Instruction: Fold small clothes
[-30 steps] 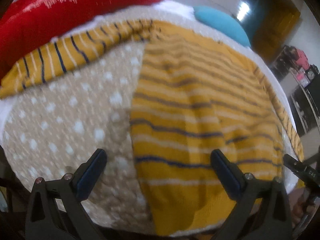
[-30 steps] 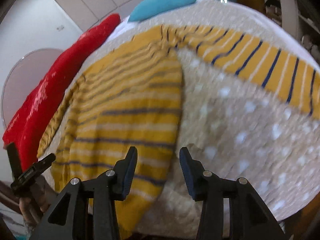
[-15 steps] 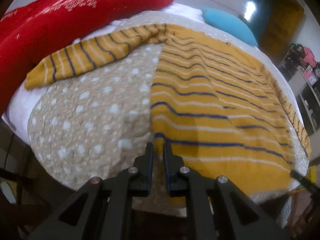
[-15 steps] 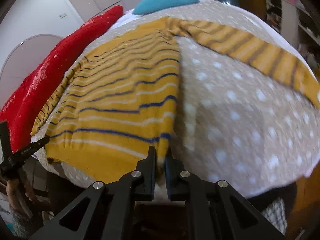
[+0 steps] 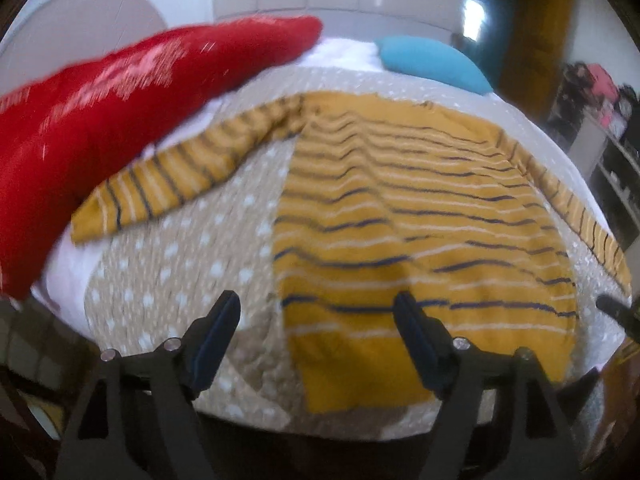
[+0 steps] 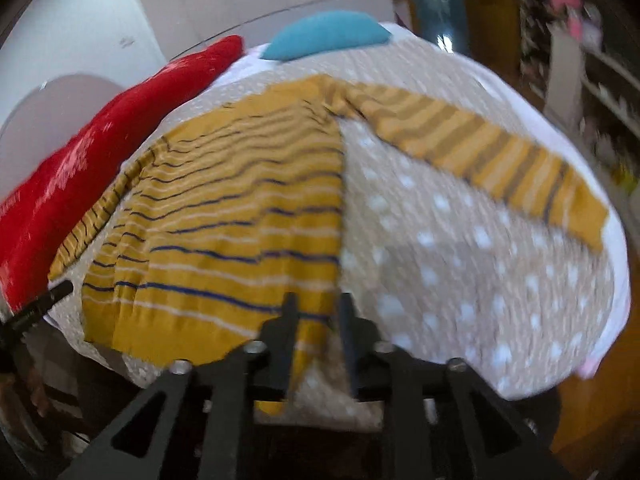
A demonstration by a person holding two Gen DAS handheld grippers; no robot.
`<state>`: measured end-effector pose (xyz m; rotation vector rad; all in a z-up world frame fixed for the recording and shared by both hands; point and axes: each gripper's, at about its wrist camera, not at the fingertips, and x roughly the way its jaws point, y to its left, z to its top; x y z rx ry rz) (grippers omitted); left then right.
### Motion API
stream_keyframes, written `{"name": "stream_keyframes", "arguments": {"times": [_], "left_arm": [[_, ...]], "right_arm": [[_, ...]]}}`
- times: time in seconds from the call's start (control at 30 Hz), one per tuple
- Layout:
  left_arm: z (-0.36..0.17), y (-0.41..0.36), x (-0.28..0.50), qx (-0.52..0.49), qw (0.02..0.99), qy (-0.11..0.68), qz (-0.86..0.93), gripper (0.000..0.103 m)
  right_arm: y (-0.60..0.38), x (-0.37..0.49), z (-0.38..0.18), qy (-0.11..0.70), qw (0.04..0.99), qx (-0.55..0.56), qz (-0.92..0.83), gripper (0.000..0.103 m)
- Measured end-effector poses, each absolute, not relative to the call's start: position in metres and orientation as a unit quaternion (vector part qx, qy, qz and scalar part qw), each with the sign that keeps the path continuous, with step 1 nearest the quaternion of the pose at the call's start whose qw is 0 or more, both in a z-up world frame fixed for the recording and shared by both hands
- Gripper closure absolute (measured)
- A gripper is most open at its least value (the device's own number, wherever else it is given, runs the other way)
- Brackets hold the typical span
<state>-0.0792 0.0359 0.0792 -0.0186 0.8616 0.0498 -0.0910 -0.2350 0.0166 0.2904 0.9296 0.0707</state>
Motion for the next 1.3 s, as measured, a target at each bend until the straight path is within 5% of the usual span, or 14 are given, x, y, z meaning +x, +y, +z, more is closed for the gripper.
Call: {"name": "stream_keyframes", "arguments": {"times": [0.3,1.3], "left_arm": [[0.107,-0.002,-0.084,0.024,0.924,0.38,0.012,0.015],[0.069,-0.018,-0.095,0.02,0.897,0.44,-0.027,0.015]], "right_arm": [[-0.193,-0.064,0.033,0.416,0.901,0.121,0.028,0.051],[-0.202,-0.071,-0.001,0.449,0.882,0.14,0.005,0.045]]}}
